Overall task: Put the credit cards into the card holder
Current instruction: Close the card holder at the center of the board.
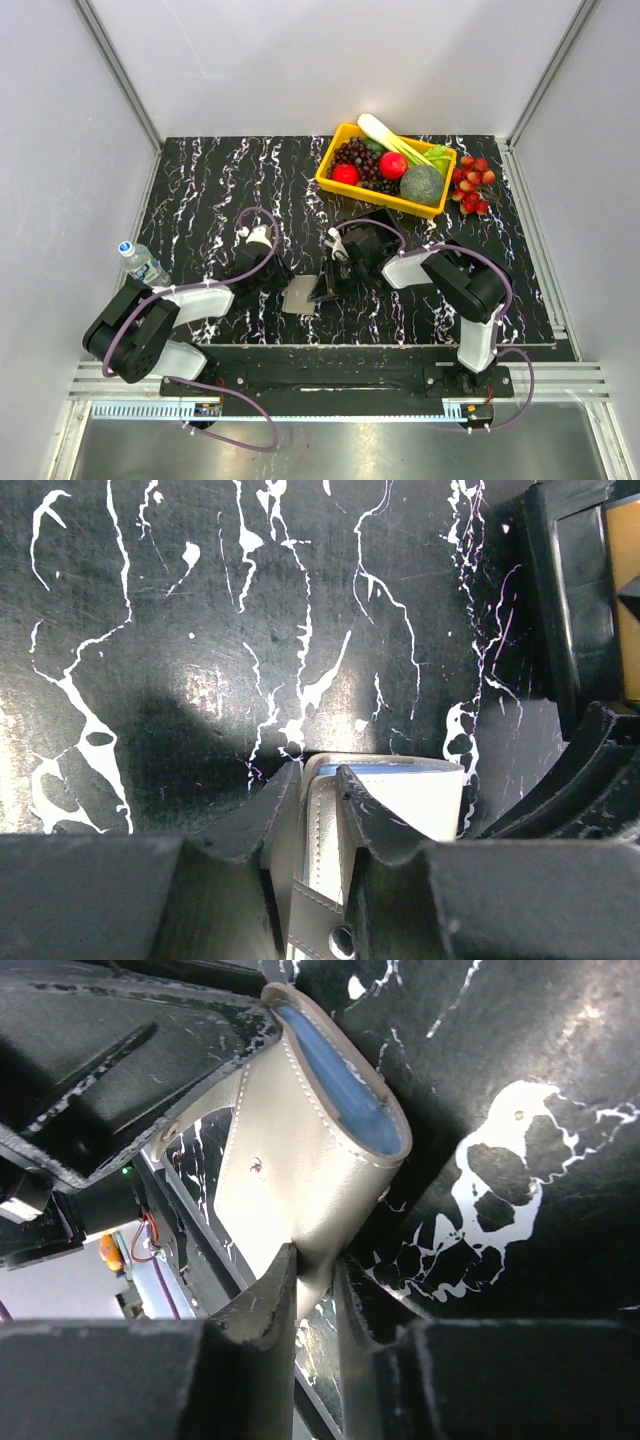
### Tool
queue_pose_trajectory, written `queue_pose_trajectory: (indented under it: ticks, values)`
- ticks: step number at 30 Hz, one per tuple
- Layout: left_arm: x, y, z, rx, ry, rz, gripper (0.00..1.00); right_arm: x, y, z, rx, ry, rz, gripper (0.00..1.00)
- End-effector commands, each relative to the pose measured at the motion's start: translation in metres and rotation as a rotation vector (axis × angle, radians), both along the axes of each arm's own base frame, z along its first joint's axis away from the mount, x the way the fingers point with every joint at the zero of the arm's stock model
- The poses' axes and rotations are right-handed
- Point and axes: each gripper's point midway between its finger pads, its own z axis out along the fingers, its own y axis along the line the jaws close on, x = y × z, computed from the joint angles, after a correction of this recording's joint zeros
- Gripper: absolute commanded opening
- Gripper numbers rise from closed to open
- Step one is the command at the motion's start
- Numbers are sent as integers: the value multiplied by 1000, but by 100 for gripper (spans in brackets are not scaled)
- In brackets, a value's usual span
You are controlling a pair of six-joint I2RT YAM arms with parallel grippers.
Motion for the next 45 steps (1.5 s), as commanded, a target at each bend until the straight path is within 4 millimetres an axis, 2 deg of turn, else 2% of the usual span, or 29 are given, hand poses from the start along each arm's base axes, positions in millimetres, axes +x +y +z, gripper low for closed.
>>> queue_pose_trajectory:
  ticks: [1, 4, 6, 9, 11, 13, 16, 19, 22, 25, 30, 35, 41, 45]
  values:
    - [-30, -15, -7, -76, 99, -69, 24, 16, 9, -11, -22, -49, -67, 17]
    - [-31, -14, -5, -78, 99, -64, 31, 20, 7, -13, -46, -51, -100, 7]
    - [-29, -11, 0, -71, 84, -50, 37, 23, 4, -13, -62, -54, -120, 4]
    - [-24, 5, 11, -2, 53, 3, 61, 26, 0, -13, -91, -58, -149, 2]
    - [-18, 15, 24, 34, 12, 44, 71, 26, -2, -16, -109, -51, -153, 2]
    - [-20, 29, 32, 84, 2, 74, 76, 25, -2, -18, -118, -46, -151, 2]
    - [-21, 42, 47, 125, -21, 102, 78, 26, -1, -16, -116, -45, -152, 2]
    - [-24, 48, 60, 133, -35, 119, 77, 27, -2, -17, -129, -46, -151, 2]
    - [-22, 48, 67, 148, -39, 111, 66, 27, -1, -16, -127, -49, -145, 3]
    - [-19, 43, 64, 176, -12, 77, 52, 28, -1, -14, -124, -53, -142, 4]
    - [-16, 37, 55, 215, 42, 37, 52, 27, 0, -14, -128, -58, -130, 4]
    - [-15, 31, 57, 218, 52, -1, 54, 28, 0, -15, -131, -60, -128, 5]
    - [-15, 32, 55, 244, 63, -12, 29, 28, 1, -14, -131, -60, -128, 6]
    - [-15, 32, 54, 249, 64, -14, 24, 28, 1, -15, -131, -59, -125, 6]
